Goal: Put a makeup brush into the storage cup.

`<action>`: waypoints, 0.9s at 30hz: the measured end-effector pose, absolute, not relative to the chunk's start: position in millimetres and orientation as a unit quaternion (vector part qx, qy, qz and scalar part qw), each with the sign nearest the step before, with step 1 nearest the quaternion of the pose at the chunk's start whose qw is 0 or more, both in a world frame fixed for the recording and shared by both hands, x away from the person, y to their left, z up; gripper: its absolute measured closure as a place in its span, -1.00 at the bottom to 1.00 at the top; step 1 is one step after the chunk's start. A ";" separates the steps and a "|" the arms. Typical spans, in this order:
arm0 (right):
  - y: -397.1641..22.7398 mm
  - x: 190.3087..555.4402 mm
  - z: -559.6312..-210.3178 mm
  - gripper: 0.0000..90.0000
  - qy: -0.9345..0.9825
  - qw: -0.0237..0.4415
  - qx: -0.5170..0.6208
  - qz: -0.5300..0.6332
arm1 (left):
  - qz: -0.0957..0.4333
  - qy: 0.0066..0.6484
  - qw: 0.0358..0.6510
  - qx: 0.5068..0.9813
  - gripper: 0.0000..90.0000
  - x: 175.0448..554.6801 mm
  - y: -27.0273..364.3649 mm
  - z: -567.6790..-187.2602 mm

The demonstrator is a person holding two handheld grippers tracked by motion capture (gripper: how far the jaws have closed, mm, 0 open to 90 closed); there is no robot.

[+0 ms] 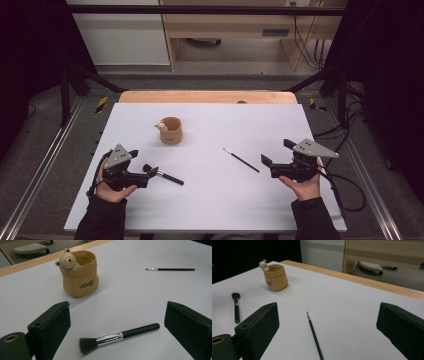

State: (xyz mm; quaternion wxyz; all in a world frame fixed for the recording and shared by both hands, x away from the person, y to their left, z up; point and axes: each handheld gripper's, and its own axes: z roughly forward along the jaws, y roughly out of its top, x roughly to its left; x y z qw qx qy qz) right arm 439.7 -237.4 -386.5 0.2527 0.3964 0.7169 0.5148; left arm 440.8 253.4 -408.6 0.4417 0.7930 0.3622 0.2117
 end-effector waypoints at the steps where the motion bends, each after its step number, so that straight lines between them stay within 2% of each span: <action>1: -237.0 439.8 -386.8 -0.89 0.717 0.252 0.396 0.515 | 0.208 0.359 0.437 0.798 -0.86 441.9 251.1 -410.8; 27: -234.4 440.9 -388.8 -0.89 0.722 0.248 0.395 0.511 | 0.169 0.327 0.358 0.858 -0.79 459.7 223.7 -442.8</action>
